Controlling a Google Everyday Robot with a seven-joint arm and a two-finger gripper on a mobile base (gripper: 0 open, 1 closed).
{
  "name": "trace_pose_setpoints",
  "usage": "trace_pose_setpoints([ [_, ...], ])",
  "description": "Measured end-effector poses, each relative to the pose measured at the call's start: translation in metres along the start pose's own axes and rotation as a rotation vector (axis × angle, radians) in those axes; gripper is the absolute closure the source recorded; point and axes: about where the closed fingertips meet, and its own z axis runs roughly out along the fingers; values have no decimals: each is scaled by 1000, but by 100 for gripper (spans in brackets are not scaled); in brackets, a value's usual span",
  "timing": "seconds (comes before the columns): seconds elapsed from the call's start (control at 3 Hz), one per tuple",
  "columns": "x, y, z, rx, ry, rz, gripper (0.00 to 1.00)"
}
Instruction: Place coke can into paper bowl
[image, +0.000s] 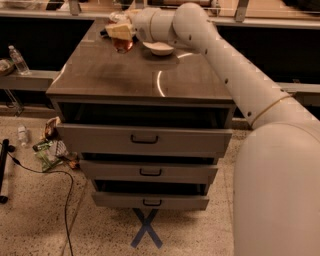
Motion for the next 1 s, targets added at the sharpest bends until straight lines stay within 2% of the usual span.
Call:
trace_pose_setpoints([
  [0.33, -7, -36, 6, 63, 18, -26, 100],
  [0.67, 11, -70, 6, 118, 63, -13, 100],
  [1.0, 31, -110, -6, 198, 103, -3, 100],
])
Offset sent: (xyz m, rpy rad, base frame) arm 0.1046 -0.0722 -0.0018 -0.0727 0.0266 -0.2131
